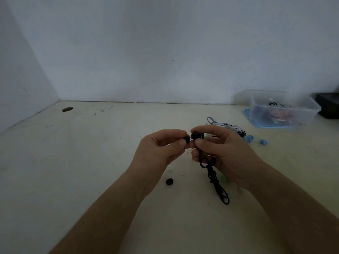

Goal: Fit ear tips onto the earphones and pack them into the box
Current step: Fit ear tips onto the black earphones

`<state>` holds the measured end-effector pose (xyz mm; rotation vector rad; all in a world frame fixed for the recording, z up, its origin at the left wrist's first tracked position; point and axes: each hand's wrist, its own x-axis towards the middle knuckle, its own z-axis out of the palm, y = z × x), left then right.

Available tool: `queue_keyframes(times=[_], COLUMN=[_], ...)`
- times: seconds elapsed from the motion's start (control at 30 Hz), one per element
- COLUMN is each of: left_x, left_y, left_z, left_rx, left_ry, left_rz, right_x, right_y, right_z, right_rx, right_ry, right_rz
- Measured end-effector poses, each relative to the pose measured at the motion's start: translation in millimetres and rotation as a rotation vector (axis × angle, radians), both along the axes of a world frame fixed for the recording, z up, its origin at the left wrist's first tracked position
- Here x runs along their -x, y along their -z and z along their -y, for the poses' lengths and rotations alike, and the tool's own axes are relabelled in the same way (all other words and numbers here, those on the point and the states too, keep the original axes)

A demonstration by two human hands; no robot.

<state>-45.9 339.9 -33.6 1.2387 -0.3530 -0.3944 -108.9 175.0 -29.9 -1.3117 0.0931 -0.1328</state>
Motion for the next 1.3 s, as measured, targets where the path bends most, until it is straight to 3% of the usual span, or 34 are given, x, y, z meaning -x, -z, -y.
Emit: queue_keyframes(times=[1.3], left_x=[-3.3], left_y=[5.1], left_z=[0.1], left_rx=[-0.069], left_ry=[0.032], left_rz=[0.086], right_x=[0.6], right_y=[3.4], right_z=[4.8], right_rx=[0.184], right_ry=[-0.015], right_rz=[0.048])
